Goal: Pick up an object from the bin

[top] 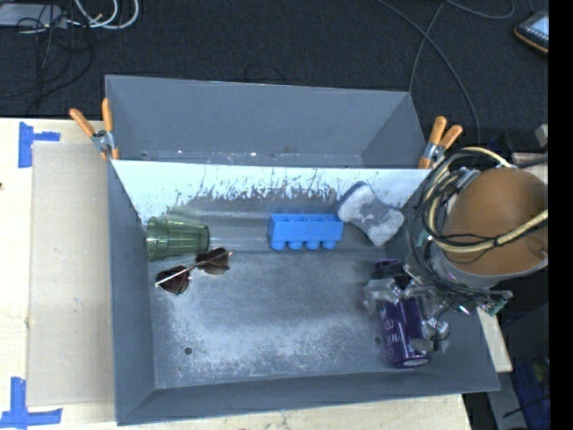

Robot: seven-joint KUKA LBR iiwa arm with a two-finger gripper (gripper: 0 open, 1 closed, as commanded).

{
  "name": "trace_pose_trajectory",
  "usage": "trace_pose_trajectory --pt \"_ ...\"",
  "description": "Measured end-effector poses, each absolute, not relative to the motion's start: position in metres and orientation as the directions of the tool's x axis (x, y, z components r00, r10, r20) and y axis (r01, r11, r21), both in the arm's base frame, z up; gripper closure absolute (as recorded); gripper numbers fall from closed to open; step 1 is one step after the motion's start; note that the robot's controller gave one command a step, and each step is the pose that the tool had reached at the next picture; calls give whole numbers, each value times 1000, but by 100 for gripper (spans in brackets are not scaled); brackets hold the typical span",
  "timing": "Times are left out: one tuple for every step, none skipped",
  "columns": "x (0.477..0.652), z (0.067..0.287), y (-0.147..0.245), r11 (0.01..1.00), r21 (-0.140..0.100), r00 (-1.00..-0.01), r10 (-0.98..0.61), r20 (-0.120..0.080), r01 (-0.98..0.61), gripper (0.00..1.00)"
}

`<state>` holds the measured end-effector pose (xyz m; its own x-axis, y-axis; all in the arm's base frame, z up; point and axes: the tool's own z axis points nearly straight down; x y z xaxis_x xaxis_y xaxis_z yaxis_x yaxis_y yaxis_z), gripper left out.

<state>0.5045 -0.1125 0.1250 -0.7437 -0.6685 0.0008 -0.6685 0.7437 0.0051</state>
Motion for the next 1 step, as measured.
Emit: trace_pose_trajectory --pt "559 69 -126 613 0 -613 -790 -5 -790 0"
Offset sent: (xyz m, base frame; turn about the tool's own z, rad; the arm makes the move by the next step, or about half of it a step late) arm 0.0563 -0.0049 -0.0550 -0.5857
